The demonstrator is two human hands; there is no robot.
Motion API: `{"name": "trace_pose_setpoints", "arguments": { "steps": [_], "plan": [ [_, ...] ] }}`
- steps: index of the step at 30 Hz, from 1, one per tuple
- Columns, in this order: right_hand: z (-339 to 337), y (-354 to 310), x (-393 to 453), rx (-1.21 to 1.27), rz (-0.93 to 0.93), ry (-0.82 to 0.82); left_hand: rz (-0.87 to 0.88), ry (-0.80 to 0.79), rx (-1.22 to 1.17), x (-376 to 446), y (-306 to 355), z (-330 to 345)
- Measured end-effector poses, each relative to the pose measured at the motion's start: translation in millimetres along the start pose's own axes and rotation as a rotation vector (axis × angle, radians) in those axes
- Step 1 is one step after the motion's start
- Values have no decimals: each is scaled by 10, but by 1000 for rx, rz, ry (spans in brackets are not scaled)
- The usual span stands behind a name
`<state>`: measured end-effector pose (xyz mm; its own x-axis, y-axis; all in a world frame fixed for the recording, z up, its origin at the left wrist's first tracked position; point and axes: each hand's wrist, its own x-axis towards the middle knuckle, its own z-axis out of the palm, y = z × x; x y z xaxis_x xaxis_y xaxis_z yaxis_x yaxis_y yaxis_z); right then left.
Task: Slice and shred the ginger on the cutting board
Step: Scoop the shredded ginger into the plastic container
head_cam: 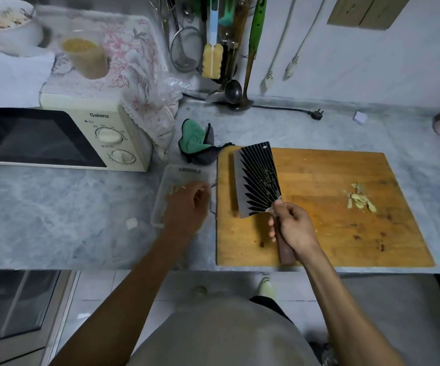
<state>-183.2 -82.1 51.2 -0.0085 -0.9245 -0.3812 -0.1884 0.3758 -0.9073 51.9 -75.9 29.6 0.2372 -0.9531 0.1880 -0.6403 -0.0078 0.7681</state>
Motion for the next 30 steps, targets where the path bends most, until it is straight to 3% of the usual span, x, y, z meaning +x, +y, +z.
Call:
{"name": "trace_pose_setpoints", "arguments": {
  "steps": [4, 11, 13, 17, 21, 24, 27, 30],
  "plan": [
    [-298, 129, 160, 45, 58, 43, 12, -105, -65, -26, 281, 253],
    [-287, 323, 444, 87, 122, -3, -41, -97, -58, -108, 411, 361],
    [-275, 305, 467, -29, 122, -51, -117, -71, -30, -157, 403, 337],
    [-310, 252, 524, -576, 97, -139, -295, -12, -67, -270, 389, 282],
    [-258, 181, 514, -706, 74, -26, -369, 26, -167, -389, 249, 152],
    [-67, 21, 397, -670, -61, -80, -445, 111, -205, -510, 97, -51],
    [248, -118, 211, -608, -176, -230, -537, 226, -46, -671, -215, -321],
    [555, -154, 63, -643, -238, -313, -722, 170, 218, -755, -692, -551]
  ]
}}
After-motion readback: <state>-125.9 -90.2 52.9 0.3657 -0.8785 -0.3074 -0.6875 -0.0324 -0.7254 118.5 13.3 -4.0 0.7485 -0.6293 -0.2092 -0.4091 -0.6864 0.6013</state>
